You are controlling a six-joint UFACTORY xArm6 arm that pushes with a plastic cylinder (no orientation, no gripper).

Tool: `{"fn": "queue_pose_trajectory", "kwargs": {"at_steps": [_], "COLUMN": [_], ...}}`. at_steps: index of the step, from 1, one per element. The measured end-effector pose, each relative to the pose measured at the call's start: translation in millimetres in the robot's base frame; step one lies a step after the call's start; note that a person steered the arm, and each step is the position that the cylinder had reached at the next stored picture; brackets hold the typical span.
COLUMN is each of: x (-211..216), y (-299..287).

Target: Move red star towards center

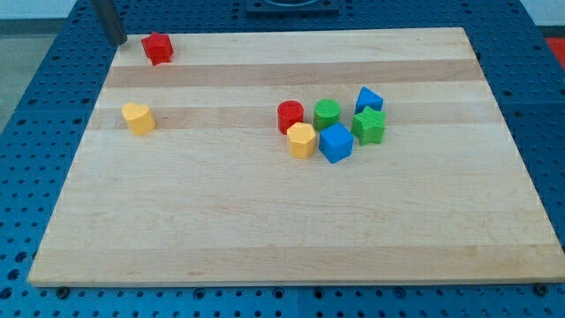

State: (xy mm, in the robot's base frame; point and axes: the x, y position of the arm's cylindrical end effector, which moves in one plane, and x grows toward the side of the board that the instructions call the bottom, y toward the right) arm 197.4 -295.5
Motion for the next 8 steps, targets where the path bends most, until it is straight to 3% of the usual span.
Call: {"fn": "queue_pose_trajectory", "kwargs": {"at_steps": [5, 8], "x": [27.6, 75.2], "y": [71.2, 106.9]}}
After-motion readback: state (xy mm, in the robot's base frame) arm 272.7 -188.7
